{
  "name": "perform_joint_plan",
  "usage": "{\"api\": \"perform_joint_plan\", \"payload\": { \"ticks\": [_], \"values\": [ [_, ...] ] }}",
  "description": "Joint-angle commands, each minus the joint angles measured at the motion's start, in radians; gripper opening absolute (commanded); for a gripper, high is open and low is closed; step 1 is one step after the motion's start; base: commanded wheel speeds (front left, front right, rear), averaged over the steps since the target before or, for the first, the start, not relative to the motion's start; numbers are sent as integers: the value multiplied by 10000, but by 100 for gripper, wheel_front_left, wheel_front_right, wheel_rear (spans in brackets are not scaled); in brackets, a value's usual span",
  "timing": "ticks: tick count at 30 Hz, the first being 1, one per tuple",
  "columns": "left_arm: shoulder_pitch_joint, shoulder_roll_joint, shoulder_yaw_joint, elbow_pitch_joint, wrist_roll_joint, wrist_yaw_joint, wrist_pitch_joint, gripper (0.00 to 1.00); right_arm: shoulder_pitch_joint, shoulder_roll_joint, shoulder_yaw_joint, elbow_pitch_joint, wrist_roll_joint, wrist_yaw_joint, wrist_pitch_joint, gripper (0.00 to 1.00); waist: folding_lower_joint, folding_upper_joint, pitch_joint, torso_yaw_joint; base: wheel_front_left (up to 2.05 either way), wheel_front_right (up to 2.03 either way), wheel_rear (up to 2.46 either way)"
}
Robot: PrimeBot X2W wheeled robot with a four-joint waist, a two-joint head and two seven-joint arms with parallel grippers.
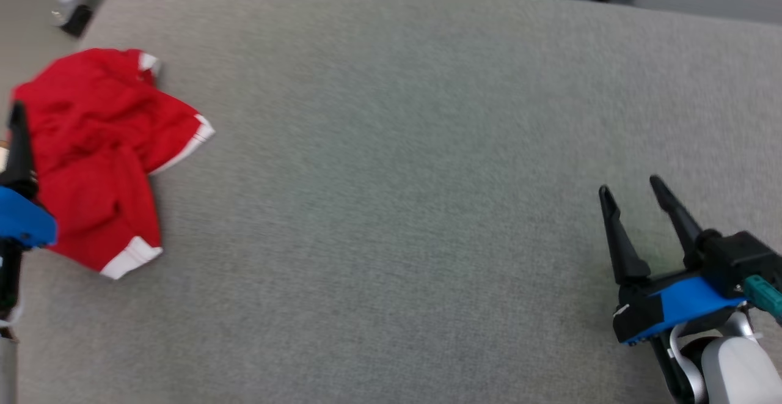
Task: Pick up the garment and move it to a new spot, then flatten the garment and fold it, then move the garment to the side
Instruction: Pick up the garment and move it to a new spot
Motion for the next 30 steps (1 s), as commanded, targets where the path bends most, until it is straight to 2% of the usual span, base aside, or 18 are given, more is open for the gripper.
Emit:
{"api": "perform_joint_plan", "payload": {
  "ticks": [1, 8, 13, 17, 18, 19, 20, 21, 26, 30],
  "values": [
    [-297, 115, 163, 245, -173, 127, 237, 100, -189, -138, 9, -183, -76, 1, 76, 100, -3, 0, 330, -146, 0, 0, 0],
    [-906, 904, 603, 1534, -488, 725, 1784, 100, -654, -351, 110, -1025, -205, 1, 373, 100, -3, 0, 1695, -960, 0, 0, 0],
    [-1007, 1094, 662, 2338, -637, 1206, 2795, 100, -777, -380, 203, -1363, -234, 1, 401, 100, -3, 0, 2152, -1446, 0, 0, 0],
    [-932, 940, 750, 2874, -956, 1468, 3703, 100, -717, -308, 134, -1438, -165, 1, 328, 100, -3, 0, 2191, -1753, 0, 0, 0],
    [-887, 832, 741, 2950, -1091, 1423, 3941, 100, -672, -296, 102, -1434, -152, 1, 312, 100, -3, 0, 2176, -1802, 0, 0, 0],
    [-828, 713, 745, 2998, -1259, 1346, 4161, 59, -640, -262, 65, -1417, -140, 1, 308, 100, -3, 0, 2158, -1854, 0, 0, 0],
    [-776, 656, 731, 2996, -1338, 1324, 4282, 35, -612, -237, 37, -1395, -133, 1, 286, 100, -3, 0, 2130, -1892, 0, 0, 0],
    [-728, 618, 703, 2952, -1390, 1271, 4360, 0, -583, -215, 17, -1374, -117, 1, 269, 100, -3, 0, 2087, -1920, 0, 0, 0],
    [-812, 963, 755, 2431, -1233, 1146, 3832, 0, -501, -105, 9, -1157, -15, 1, 163, 100, -3, 0, 1607, -1931, 0, 0, 0],
    [-1109, 1157, 599, 1784, -1059, 868, 3378, 0, -368, 19, -30, -808, 79, 1, 1, 100, -3, 0, 806, -1781, 0, 0, 0]
  ]
}}
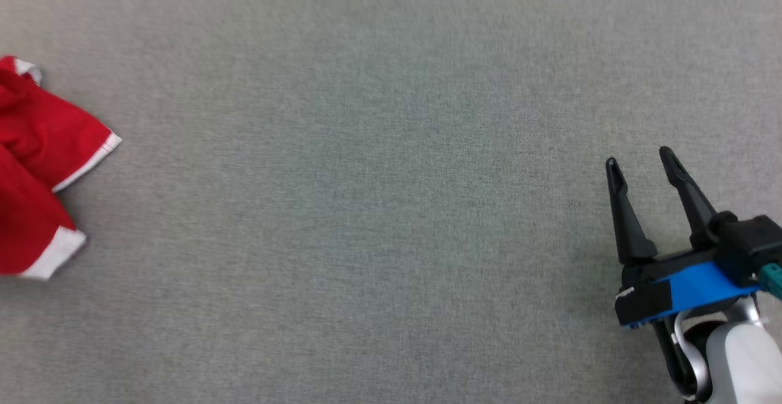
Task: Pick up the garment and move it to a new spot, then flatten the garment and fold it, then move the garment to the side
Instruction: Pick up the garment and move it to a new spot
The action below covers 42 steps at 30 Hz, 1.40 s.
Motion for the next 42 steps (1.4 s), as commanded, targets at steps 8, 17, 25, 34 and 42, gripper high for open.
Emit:
{"api": "perform_joint_plan", "payload": {
  "ticks": [8, 17, 25, 34, 42],
  "values": [
    [-891, 305, -719, -2249, 459, -525, -190, 0, 509, 338, -62, 716, 324, 1, -325, 100, 0, 0, -1973, 195, 0, 0, 0],
    [-2010, -140, -2294, -4718, 523, -911, 805, 0, 902, 559, -199, 1083, 539, 1, -520, 100, 0, 0, -3268, 32, 0, 0, 0],
    [-2555, -1183, -4195, -5986, 68, -1103, 1865, 0, 828, 634, 44, 1082, 547, 1, -459, 100, 0, 0, -3428, -1008, 0, 0, 0],
    [-1684, -2245, -5482, -5031, -38, -1127, 1531, 0, 534, 665, 319, 1095, 521, 1, -534, 100, 0, 0, -3082, -2346, 0, 0, 0],
    [-542, -3093, -6440, -2486, 832, -663, 177, 0, 372, 724, 390, 1235, 690, 1, -744, 100, 0, 0, -2692, -3335, 0, 0, 0]
  ]
}}
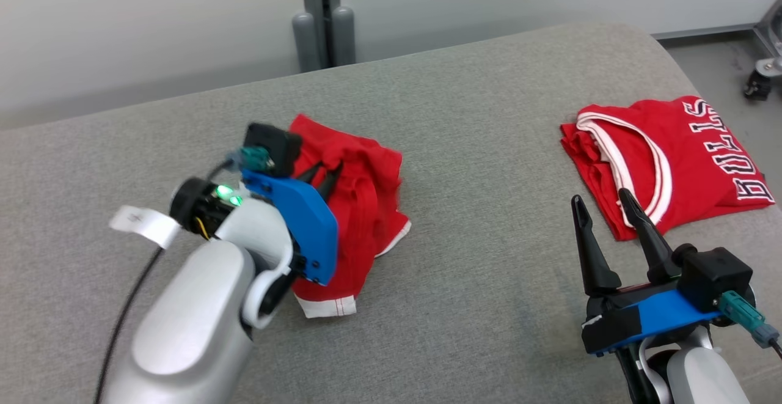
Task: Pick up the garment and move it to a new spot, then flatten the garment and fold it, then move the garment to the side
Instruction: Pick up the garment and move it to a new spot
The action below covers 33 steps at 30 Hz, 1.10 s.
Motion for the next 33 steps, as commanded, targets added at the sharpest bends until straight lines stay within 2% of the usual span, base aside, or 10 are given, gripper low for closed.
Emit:
{"api": "perform_joint_plan", "payload": {
  "ticks": [1, 2, 3, 9, 13, 20, 23, 33],
  "values": [
    [114, -145, -86, 286, 203, 102, -319, 15, -87, 29, 13, 25, 68, 1, -77, 100, -1, -1, -9, -132, 0, 0, 0],
    [153, -279, -183, 562, 328, 167, -584, 63, -93, 28, -45, 58, 71, 1, -112, 100, -1, -1, 8, -169, 0, 0, 0],
    [186, -415, -238, 805, 410, 215, -871, 100, -87, 31, -84, 90, 96, 1, -132, 100, -1, -1, 18, -189, 0, 0, 0],
    [362, -1094, -129, 1736, 302, 266, -2568, 100, -3, 40, -406, 223, 66, 1, -204, 100, -1, -1, -107, -9, 0, 0, 0],
    [590, -1264, 200, 1699, 28, 25, -4127, 100, 129, 43, -524, 150, -37, 1, -161, 100, -1, -1, -317, 342, 0, 0, 0],
    [1493, -1036, 935, 1498, -394, 83, -6027, 100, 432, 30, -661, 60, -38, 1, -25, 100, -1, -1, -690, 1134, 0, 0, 0],
    [2001, -744, 1265, 1344, -423, 180, -6572, 100, 617, 30, -819, -36, -47, 1, 56, 100, -1, -1, -843, 1466, 0, 0, 0],
    [3798, 164, 2391, 558, 146, 908, -7089, 100, 1249, 39, -1331, -187, -19, 1, 268, 100, -1, -1, -1294, 2160, 0, 0, 0]
  ]
}}
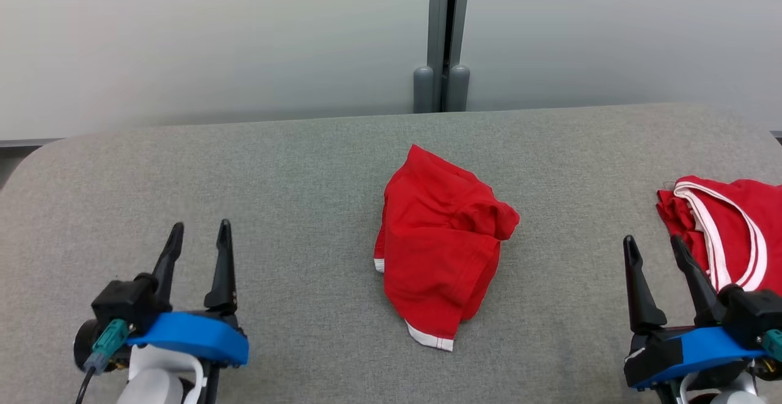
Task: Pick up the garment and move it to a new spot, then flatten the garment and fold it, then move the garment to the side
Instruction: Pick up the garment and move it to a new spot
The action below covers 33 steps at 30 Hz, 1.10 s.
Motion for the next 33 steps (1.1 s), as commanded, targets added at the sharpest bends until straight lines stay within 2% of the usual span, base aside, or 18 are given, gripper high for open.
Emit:
{"api": "perform_joint_plan", "payload": {
  "ticks": [1, 5, 12, 19, 33],
  "values": [
    [314, 134, 190, -140, 166, 165, -63, 100, 192, 0, -14, -11, 24, 1, 74, 100, 1, 0, -60, 39, 0, 0, 0],
    [919, 337, 574, -488, 459, 312, -62, 100, 376, 6, -56, -39, 55, 1, 168, 100, 1, 0, -169, 93, 0, 0, 0],
    [1560, 470, 788, -510, 517, 249, -45, 100, 558, 13, -122, 48, 193, 1, 287, 100, 1, 0, -298, 122, 0, 0, 0],
    [1471, 609, 824, -438, 443, 214, 38, 100, 522, 15, -54, 57, 306, 1, 344, 100, 1, 0, -291, 126, 0, 0, 0],
    [1379, 625, 728, -775, 466, 409, 70, 100, 391, 15, 64, 175, 366, 1, 239, 100, 1, 0, -223, 154, 0, 0, 0]
  ]
}}
